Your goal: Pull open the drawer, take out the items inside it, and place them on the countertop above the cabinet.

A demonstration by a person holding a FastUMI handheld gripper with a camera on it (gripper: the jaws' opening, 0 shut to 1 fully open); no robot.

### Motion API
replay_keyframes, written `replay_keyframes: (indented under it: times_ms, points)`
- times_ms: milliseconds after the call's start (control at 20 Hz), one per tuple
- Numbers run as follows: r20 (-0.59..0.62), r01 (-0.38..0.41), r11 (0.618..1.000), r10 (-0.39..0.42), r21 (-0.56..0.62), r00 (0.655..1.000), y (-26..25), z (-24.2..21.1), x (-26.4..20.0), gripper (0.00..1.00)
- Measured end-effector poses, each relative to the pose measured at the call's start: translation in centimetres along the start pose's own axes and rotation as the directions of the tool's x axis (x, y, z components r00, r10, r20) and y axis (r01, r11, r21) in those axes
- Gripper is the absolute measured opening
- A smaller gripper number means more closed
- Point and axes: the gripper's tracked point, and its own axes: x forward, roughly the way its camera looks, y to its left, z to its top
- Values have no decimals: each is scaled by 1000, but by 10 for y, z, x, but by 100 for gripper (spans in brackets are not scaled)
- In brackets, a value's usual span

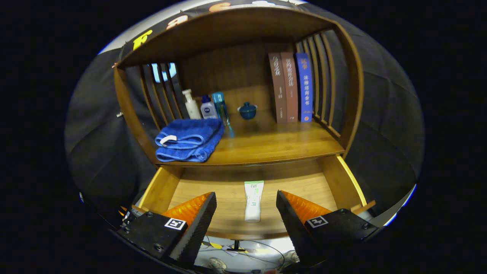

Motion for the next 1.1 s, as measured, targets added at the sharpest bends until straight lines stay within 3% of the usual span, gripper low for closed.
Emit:
replay_keyframes:
  times_ms: [150,300,450,650,750,950,1100]
  points:
    - [-185,4,1000,-7,-15,983,-3,-15,39,99]
    - [-328,4,999,-16,-36,944,-1,-37,72,99]
    - [-387,48,994,-83,-99,918,-13,-48,102,99]
    - [-476,53,990,-110,-131,873,-14,-72,121,98]
    - [-512,67,993,-106,-94,853,-12,-81,125,90]
    - [-575,105,989,-144,-101,805,-20,-97,127,59]
    - [-559,76,991,-127,-112,819,-11,-92,128,36]
